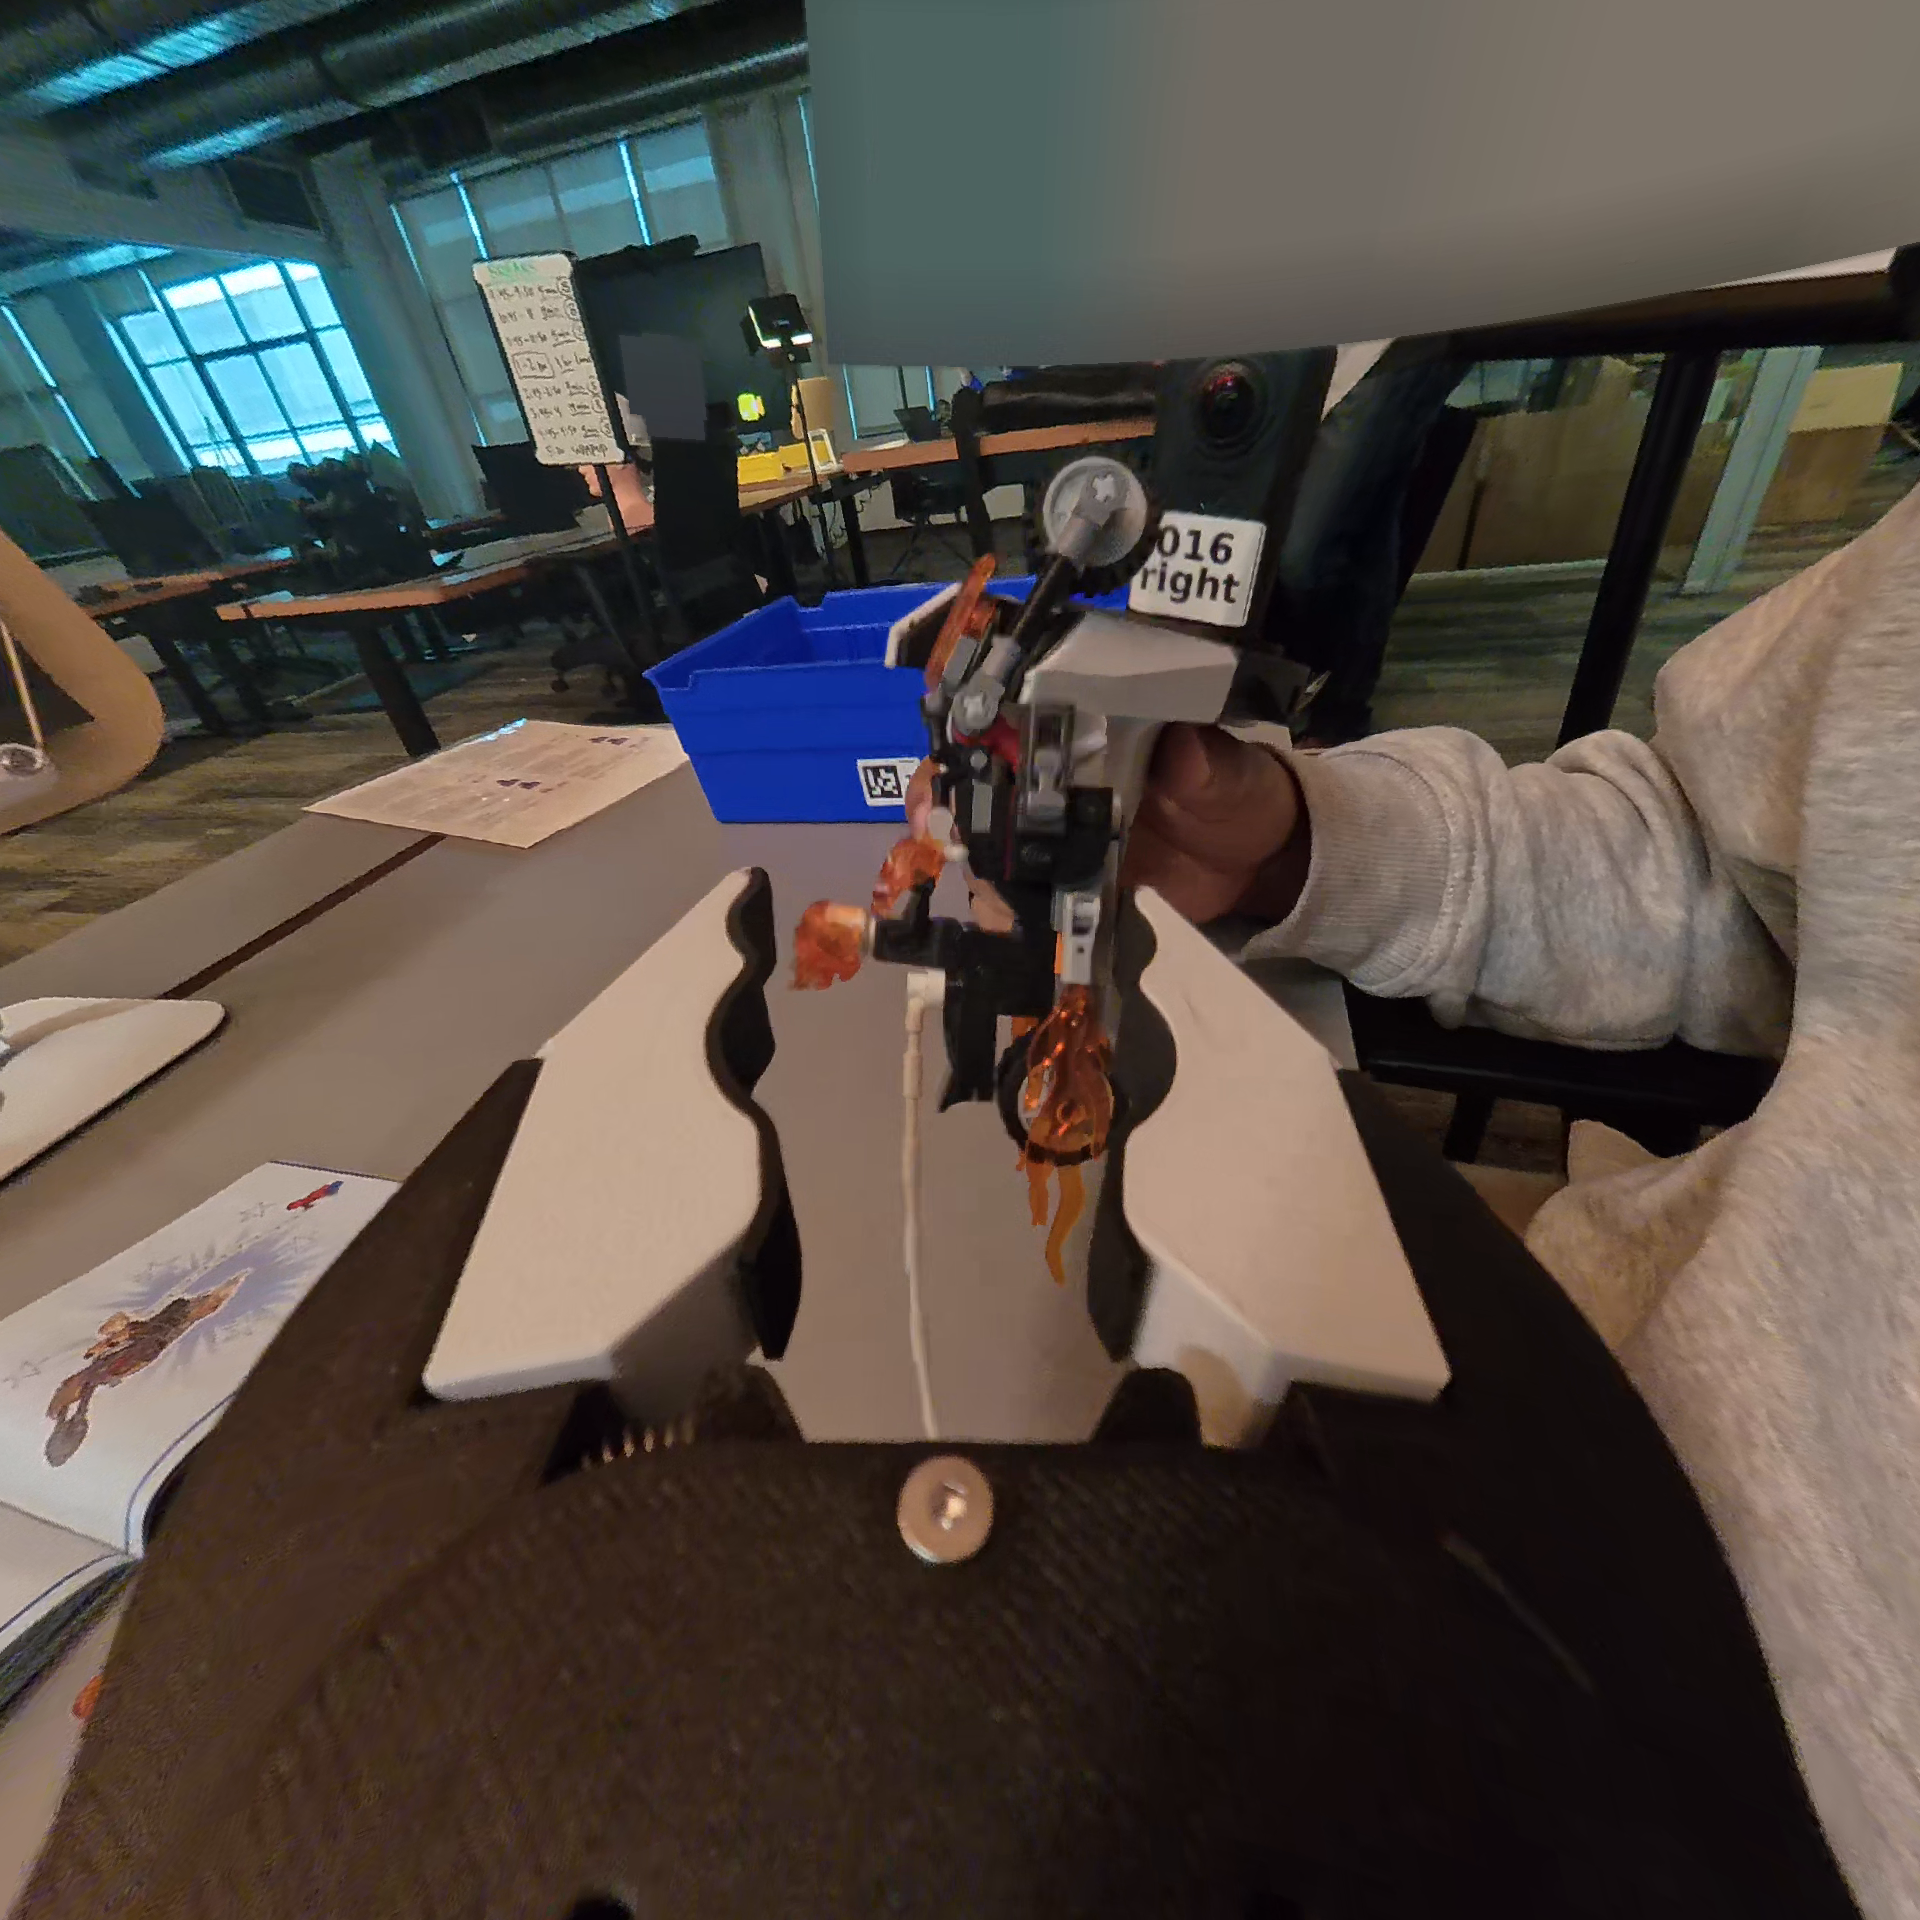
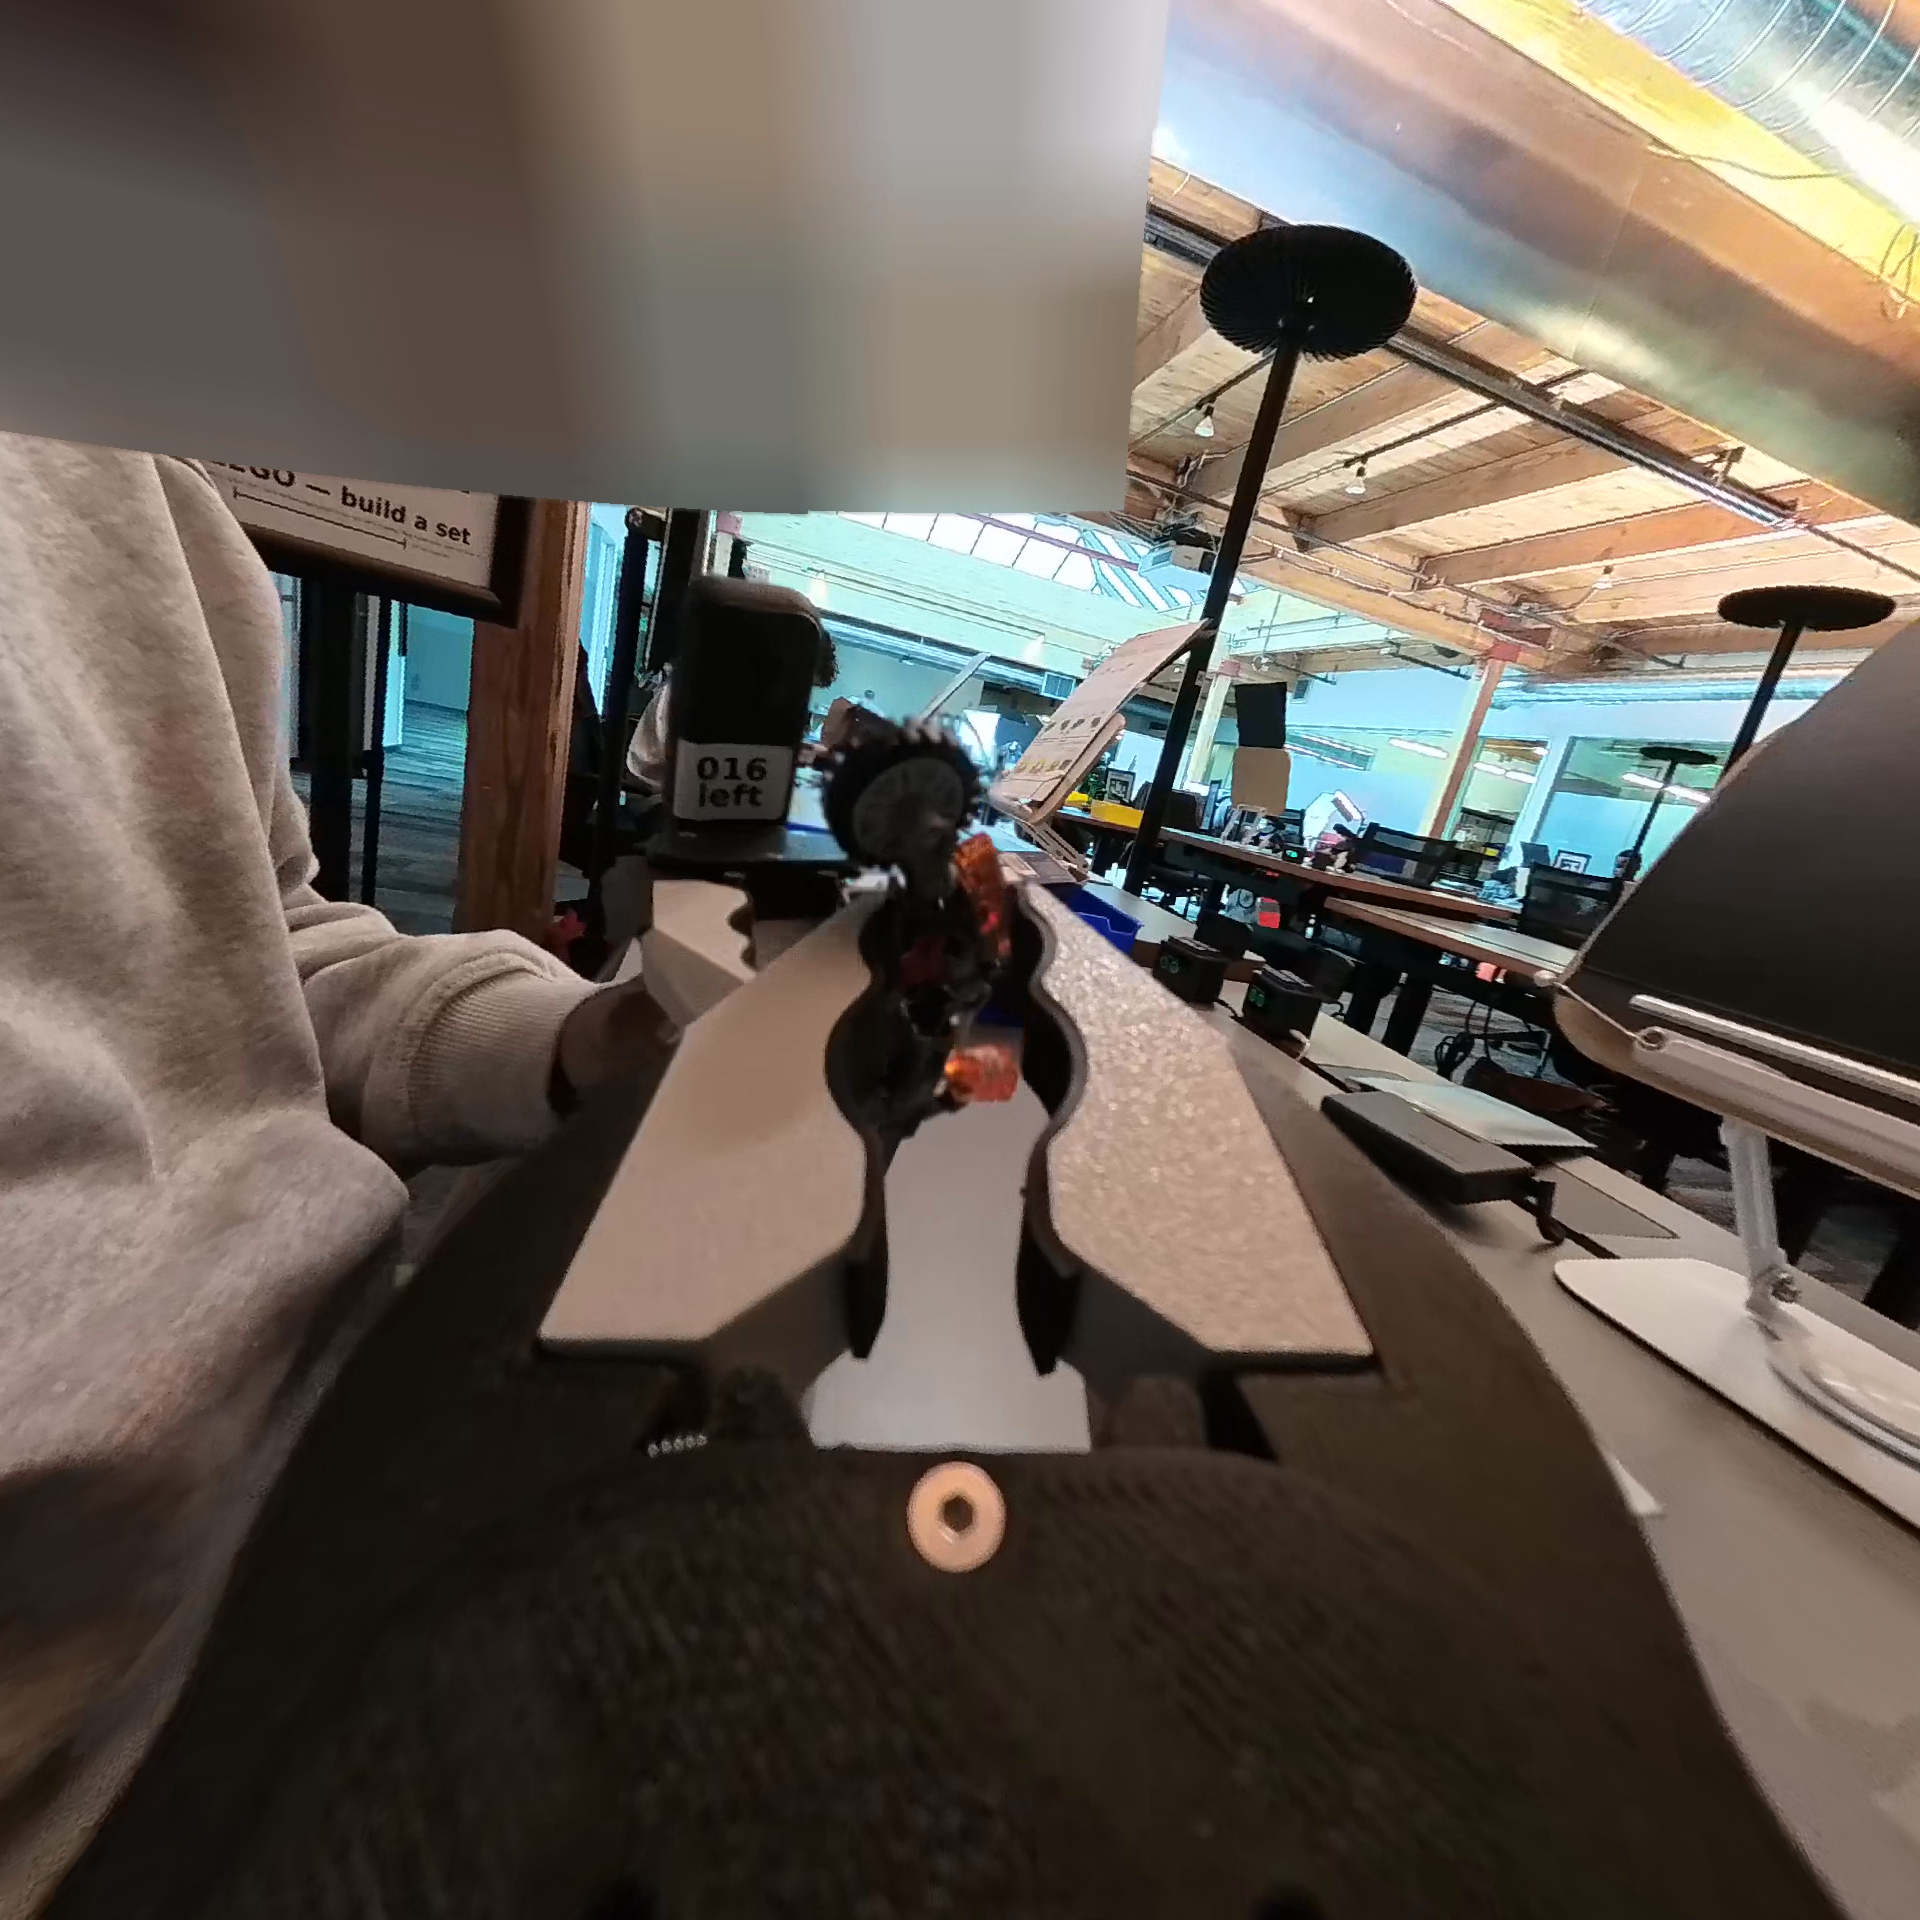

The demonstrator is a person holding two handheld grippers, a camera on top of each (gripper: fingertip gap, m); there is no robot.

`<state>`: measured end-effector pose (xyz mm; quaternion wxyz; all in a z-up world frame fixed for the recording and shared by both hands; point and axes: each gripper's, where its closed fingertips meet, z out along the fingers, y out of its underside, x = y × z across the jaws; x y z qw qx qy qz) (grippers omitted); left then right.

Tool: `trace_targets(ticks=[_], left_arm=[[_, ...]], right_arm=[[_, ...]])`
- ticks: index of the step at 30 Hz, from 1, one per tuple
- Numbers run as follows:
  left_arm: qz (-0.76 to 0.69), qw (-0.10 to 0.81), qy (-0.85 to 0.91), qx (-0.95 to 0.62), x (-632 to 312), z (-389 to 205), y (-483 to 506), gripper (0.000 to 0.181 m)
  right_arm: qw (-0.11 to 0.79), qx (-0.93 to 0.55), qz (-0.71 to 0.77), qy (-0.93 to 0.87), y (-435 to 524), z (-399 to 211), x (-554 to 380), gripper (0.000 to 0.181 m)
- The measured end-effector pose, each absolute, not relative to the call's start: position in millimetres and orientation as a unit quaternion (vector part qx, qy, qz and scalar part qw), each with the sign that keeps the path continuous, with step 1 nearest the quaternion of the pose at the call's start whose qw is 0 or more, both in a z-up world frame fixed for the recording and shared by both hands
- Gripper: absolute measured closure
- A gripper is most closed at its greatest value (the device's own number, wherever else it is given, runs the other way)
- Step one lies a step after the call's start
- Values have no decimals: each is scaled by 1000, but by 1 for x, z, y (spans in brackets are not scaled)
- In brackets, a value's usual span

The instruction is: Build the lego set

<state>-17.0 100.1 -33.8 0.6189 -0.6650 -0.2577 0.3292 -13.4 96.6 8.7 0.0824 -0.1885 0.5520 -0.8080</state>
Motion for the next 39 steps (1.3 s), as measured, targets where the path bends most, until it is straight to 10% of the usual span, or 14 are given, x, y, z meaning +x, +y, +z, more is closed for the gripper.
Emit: trace_targets(ticks=[24,39], left_arm=[[344,605,-242,-676,-15,-26,117,144],[476,510,-260,-668,-37,-21,32,145]], right_arm=[[58,-181,-809,556,93,9,-14,162],[41,-167,-672,721,92,-41,-4,124]])
